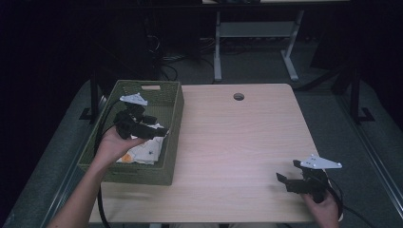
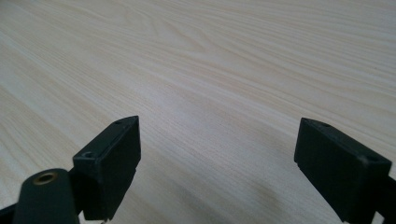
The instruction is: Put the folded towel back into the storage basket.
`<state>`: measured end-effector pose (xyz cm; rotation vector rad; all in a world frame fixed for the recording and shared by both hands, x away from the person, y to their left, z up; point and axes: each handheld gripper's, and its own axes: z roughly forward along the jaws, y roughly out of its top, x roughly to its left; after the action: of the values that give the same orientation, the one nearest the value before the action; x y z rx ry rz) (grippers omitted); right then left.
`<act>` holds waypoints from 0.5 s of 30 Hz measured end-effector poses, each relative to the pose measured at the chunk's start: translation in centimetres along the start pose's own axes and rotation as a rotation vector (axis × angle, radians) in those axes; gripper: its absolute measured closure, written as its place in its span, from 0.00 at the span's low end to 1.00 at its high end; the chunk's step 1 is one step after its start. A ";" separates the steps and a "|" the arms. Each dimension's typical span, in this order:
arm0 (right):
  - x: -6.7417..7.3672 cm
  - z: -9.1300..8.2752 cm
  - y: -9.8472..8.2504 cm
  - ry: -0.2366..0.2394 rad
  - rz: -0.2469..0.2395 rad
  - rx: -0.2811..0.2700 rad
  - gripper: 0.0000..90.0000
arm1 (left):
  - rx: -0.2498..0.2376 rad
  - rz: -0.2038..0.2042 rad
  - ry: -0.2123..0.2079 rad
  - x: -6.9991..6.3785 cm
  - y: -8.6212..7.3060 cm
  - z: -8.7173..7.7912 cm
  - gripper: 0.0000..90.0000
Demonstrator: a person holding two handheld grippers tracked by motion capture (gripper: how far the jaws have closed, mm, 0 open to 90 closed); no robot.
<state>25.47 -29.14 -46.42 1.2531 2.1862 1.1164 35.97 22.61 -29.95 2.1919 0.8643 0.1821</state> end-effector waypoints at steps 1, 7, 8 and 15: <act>0.0 0.0 0.0 0.000 0.000 0.000 0.16 | -0.005 -0.003 -0.001 -0.1 0.0 0.1 0.32; 0.0 0.0 0.0 -0.001 0.000 0.000 0.16 | -0.005 0.010 -0.011 -0.8 0.4 0.4 0.31; 0.0 0.0 0.0 -0.001 0.000 0.000 0.16 | -0.006 0.009 -0.012 -1.0 0.5 0.5 0.30; 0.0 0.0 0.0 -0.002 0.000 -0.003 0.16 | -0.006 0.022 -0.020 -1.9 1.0 1.0 0.29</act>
<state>25.47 -29.17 -46.39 1.2525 2.1827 1.1172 35.40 20.33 -29.70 2.1945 0.8275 0.1727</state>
